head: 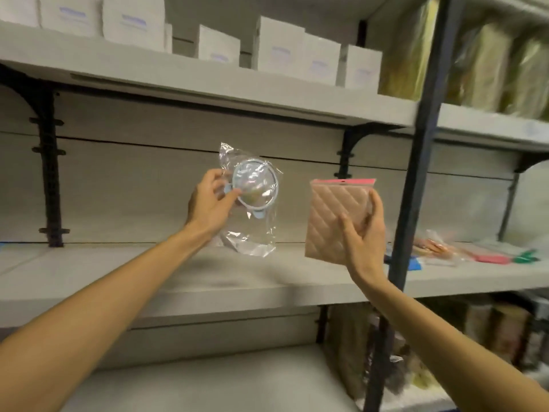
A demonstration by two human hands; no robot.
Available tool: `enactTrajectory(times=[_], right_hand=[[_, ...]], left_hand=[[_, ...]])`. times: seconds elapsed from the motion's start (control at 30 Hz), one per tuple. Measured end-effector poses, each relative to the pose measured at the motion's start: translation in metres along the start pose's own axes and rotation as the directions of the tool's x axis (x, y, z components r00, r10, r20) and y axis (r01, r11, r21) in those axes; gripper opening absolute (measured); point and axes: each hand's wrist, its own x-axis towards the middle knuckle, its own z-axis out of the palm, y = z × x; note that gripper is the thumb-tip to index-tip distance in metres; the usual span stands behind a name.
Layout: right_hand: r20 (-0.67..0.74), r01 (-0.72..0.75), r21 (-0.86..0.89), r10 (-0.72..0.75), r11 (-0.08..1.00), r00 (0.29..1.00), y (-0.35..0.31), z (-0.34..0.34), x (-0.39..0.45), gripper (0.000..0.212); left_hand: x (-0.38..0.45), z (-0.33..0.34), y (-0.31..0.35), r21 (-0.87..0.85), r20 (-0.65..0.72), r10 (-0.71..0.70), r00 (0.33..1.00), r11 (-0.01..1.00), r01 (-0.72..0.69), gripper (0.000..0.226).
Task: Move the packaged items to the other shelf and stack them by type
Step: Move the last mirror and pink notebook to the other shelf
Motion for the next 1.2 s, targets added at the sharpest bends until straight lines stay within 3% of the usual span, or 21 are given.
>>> enactTrajectory(times=[0.17, 0.33, 0.77, 0.83, 1.0, 1.2], right_hand=[[-0.162, 0.033, -0.079, -0.046, 0.996, 0.986, 0.033, -0.114, 0.005, 0.071], [-0.135, -0.024, -0.148, 0.003, 0.989, 0.991, 0.057, -0.203, 0.012, 0.074], [-0.212, -0.100, -0.253, 0.046, 0.962, 0.976, 0.168, -0.352, 0.070, 0.077], [-0.199, -0.108, -0.275, 0.054, 0.955, 0.979, 0.194, -0.373, 0.087, 0.078], [-0.099, -0.114, -0.311, 0.088, 0.944, 0.991, 0.238, -0.419, 0.159, 0.076], [-0.123, -0.128, -0.322, 0.093, 0.938, 0.988, 0.278, -0.464, 0.215, 0.071]], left_hand=[[-0.059, 0.113, 0.026, 0.063, 0.048, 0.174, 0.984, 0.982, -0.177, 0.032], [-0.086, 0.196, 0.054, 0.162, 0.135, 0.247, 0.960, 0.950, -0.267, 0.034], [-0.112, 0.425, 0.064, 0.045, 0.248, 0.279, 0.928, 0.953, -0.299, 0.033], [-0.106, 0.467, 0.055, 0.034, 0.243, 0.249, 0.938, 0.964, -0.264, 0.032], [-0.071, 0.564, 0.038, -0.005, 0.192, 0.020, 0.981, 1.000, -0.020, 0.032], [-0.033, 0.630, 0.017, -0.014, 0.168, -0.254, 0.953, 0.966, 0.260, 0.031]])
